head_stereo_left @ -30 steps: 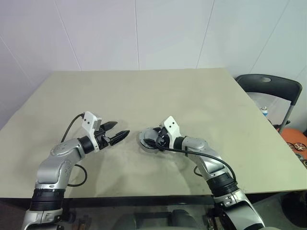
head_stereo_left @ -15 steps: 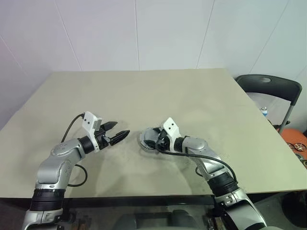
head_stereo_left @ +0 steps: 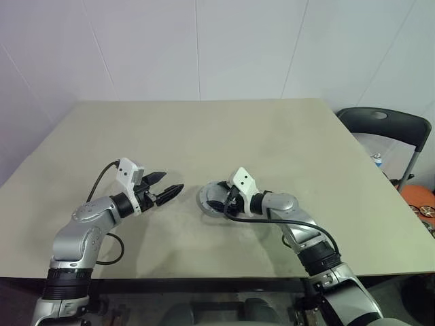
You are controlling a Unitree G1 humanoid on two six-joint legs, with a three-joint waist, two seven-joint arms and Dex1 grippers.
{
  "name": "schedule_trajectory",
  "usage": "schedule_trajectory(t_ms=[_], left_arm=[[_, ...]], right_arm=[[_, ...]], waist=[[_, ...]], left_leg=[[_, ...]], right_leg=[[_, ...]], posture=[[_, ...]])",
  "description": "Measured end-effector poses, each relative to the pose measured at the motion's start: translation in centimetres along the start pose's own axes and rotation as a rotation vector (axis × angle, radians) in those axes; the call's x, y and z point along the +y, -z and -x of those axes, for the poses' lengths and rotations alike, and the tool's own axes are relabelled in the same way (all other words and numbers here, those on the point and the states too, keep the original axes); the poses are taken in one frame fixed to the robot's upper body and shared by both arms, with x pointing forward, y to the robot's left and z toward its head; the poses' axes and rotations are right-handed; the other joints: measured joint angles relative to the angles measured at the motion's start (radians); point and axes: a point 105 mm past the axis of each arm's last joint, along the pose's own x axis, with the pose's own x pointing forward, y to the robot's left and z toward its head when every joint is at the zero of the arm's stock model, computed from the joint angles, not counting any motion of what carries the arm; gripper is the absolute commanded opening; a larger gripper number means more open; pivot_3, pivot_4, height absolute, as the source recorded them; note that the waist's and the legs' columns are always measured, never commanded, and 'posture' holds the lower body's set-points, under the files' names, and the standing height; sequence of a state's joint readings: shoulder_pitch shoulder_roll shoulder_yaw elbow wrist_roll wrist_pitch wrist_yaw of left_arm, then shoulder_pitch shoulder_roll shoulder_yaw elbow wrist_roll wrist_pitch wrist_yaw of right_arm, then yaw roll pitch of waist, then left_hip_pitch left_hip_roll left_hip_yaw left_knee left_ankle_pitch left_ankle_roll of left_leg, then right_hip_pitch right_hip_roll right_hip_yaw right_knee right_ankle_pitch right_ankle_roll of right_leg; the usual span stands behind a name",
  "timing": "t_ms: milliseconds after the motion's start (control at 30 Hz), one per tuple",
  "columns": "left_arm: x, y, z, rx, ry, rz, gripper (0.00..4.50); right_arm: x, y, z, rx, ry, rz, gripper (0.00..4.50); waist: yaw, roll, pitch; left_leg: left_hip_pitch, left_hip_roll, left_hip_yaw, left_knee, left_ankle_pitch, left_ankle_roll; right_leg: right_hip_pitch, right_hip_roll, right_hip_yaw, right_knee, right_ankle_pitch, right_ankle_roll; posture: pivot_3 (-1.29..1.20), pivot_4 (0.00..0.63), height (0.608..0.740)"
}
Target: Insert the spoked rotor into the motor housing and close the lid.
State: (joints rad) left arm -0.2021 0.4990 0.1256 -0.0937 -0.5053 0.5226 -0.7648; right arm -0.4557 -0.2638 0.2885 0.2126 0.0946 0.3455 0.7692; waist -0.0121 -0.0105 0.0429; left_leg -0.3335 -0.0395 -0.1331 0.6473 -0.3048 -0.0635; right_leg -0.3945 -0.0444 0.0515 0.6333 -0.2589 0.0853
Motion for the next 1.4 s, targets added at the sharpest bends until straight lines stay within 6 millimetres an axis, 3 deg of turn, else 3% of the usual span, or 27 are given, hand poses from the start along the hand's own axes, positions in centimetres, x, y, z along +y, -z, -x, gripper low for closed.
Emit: schedule_trajectory(t_ms=[867,1133,1400], left_arm=[[0.0,-0.1,-0.1,-0.011,-0.007,0.003,4.26],[0.0,-0.2,-0.1,-0.014,-0.009,0.001,4.26],[-0.1,-0.4,0.0,-0.02,-0.016,-0.008,4.26]], right_arm=[[0.1,0.0,0.6,0.067,-0.137,0.027,3.24],[0.0,0.2,-0.4,0.076,-0.125,0.042,3.24],[0.0,0.4,-0.2,0.086,-0.142,0.026,3.24]], waist=[[0.002,0.0,0.0],[-0.006,0.001,0.0],[-0.005,0.001,-0.001]], left_leg=[[-0.003,-0.001,0.0,-0.001,-0.001,0.001],[0.012,0.0,0.0,-0.002,-0.001,0.001],[0.013,0.0,0.0,-0.001,-0.001,0.001]], right_leg=[[-0.001,-0.001,0.0,-0.002,0.0,0.0],[0.011,0.0,0.0,-0.001,-0.001,0.0],[0.013,0.0,0.0,-0.002,-0.001,0.0]], posture=[[0.0,0.0,0.74],[0.0,0.0,0.74],[0.0,0.0,0.74]])
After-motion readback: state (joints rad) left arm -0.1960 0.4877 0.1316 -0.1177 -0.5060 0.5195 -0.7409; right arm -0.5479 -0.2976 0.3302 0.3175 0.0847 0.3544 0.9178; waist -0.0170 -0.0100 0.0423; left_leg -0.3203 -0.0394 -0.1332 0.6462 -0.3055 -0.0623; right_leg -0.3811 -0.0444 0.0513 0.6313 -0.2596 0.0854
